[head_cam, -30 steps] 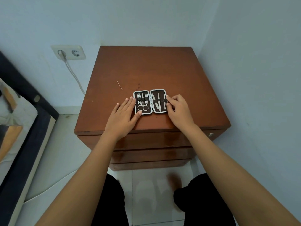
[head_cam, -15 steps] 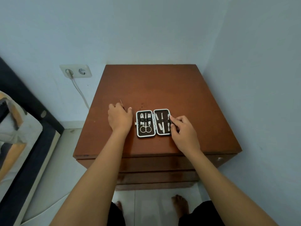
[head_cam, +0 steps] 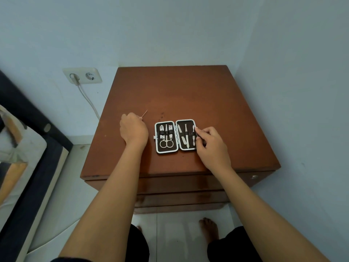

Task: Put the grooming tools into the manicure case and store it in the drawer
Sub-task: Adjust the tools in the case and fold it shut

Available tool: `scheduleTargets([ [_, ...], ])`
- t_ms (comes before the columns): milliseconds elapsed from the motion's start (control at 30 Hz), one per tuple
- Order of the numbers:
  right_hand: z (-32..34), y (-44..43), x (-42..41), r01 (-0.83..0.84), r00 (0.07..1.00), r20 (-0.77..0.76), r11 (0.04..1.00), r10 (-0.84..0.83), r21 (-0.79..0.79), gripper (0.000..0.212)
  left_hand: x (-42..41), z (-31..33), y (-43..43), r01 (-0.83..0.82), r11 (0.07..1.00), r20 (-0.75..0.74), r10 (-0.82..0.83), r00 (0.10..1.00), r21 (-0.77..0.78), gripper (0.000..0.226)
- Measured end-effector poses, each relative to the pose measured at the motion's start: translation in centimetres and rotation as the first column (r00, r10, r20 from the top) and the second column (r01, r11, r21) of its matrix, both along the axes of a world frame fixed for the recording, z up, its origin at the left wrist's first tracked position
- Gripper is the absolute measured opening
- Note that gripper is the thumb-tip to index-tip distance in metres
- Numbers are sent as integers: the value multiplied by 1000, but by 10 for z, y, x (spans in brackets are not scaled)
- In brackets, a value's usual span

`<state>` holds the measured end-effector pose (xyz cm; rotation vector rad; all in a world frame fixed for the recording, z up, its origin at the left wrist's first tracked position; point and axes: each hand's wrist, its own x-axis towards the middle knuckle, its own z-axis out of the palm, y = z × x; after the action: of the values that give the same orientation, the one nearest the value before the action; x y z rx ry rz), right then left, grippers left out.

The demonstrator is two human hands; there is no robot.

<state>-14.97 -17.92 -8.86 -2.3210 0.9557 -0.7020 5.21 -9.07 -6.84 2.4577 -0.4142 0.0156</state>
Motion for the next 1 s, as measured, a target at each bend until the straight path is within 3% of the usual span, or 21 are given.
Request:
scheduleTargets([
  [167, 1, 1, 0, 5, 1000, -4, 1000, -5, 10, 37, -7, 0, -2, 33, 978, 47, -43, 998, 205, 28],
  [300, 1, 1, 0, 5, 1000, 0, 1000, -5, 18, 36, -12, -1, -1, 56, 959, 62, -76, 995, 278, 32],
  [400, 1, 1, 0, 6, 1000, -6, 1000, -5, 9, 36, -15, 1, 1, 69, 977, 8, -72, 997, 201, 31],
  [633, 4, 3, -1, -1, 1000, -13, 1000, 1, 17, 37, -34, 17, 13, 78, 984, -262, -119, 958, -163, 23],
  [800, 6, 1, -3, -42, 999, -24, 997, 44, 61, 37, -71, 30, 19, 87, 924, -226, -181, 957, -371, 11],
  [900, 7, -7, -3, -101, 992, -62, 989, 108, 107, 39, -93, 30, 20, 168, 895, -218, -276, 936, -413, 7],
  [1000, 9, -16, -5, -192, 976, -74, 967, 206, 165, 41, -111, 22, 19, 254, 903, -206, -338, 918, -346, 4],
])
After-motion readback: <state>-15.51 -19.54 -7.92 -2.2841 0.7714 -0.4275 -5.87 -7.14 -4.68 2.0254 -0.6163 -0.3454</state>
